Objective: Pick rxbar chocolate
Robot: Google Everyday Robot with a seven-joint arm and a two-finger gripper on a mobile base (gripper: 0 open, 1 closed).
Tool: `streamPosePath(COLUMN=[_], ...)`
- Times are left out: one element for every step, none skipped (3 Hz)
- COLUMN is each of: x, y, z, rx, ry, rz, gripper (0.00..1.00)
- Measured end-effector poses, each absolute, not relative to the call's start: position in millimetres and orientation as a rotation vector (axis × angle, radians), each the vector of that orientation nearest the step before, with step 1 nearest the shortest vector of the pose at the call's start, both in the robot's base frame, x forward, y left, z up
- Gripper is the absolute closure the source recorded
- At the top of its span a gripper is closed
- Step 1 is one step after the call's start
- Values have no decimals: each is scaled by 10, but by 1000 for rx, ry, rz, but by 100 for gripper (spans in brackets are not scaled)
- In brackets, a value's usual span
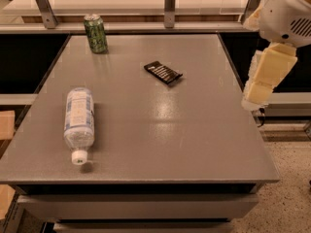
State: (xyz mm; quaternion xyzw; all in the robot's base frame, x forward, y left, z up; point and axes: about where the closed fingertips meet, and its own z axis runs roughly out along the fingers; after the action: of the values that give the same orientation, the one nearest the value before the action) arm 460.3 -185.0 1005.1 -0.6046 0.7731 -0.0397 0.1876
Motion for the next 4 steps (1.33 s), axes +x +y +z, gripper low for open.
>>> streamPosePath(x=[4609, 4654, 4719, 4840], y=[-1845, -1806, -1759, -1733], z=[10056, 10150, 10250, 10305], rx=[-1701, -1675, -1635, -1566], ry=[2174, 2191, 2201, 2221], rz=[-113, -115, -97, -51], gripper=[0, 0, 0, 0])
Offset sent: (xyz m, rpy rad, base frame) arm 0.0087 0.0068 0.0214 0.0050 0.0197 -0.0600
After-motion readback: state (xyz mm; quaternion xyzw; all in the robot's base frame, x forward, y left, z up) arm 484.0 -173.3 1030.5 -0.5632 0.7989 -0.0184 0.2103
